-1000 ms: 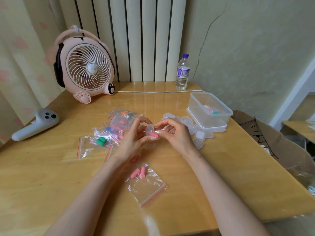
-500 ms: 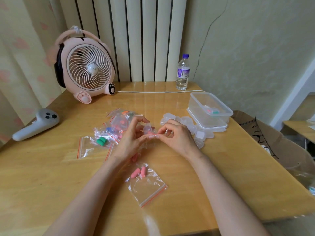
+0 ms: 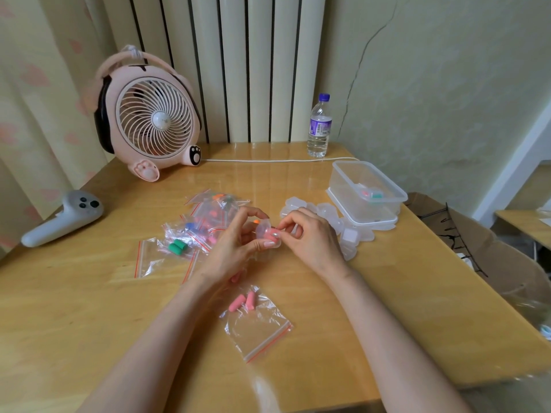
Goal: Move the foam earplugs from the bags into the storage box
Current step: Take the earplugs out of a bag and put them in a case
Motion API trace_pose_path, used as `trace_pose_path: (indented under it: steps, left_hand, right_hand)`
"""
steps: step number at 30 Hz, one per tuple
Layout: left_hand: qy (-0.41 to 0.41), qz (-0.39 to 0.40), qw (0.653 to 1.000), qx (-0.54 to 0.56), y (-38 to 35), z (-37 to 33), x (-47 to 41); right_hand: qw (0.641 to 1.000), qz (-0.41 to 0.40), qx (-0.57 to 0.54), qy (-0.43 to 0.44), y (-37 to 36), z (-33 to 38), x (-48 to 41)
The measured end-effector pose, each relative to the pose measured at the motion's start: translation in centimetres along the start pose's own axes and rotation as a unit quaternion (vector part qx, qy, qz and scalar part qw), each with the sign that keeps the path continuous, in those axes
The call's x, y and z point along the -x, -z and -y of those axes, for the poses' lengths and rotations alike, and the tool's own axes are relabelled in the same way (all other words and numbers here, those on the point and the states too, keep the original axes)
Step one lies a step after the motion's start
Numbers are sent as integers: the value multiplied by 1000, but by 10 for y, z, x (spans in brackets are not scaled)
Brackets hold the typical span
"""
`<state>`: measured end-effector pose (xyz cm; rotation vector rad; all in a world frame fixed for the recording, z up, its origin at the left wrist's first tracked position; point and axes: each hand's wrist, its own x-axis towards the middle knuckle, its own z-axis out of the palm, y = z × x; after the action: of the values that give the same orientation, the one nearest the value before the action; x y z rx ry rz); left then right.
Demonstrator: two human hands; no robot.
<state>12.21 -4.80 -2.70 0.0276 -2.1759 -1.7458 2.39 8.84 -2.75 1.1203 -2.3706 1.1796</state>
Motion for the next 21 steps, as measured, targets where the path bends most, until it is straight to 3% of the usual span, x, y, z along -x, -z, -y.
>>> trace_pose_path:
  steps: [8, 18, 21]
  left_hand:
    - [-6, 7, 1000, 0, 1, 3, -1]
    - [-23, 2, 999, -32, 2, 5, -3]
    - [-21, -5, 999, -27, 2, 5, -2]
  right_hand:
    - [998, 56, -34, -18, 2, 1, -1]
    - [997, 55, -45, -18, -2, -3, 0]
    - [992, 55, -99, -46, -2, -2, -1]
